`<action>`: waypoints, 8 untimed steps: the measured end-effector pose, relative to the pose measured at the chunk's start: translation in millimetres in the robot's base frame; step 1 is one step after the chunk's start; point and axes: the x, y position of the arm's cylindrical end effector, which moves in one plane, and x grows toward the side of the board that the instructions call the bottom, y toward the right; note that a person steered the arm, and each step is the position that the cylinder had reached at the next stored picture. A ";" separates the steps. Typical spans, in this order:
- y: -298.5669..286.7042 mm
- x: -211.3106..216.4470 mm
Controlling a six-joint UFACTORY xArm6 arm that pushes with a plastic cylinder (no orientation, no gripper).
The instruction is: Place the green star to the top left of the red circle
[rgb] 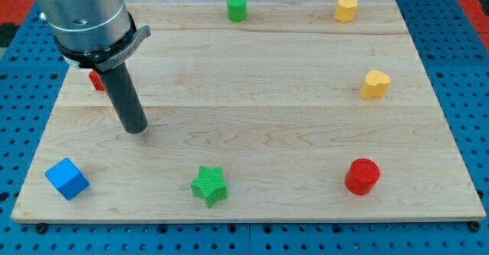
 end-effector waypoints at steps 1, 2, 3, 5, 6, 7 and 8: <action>-0.1 0.3; -0.1 -1.7; -0.1 -1.8; -4.7 -3.6; 7.9 -10.2; 49.1 -13.5; -5.4 32.1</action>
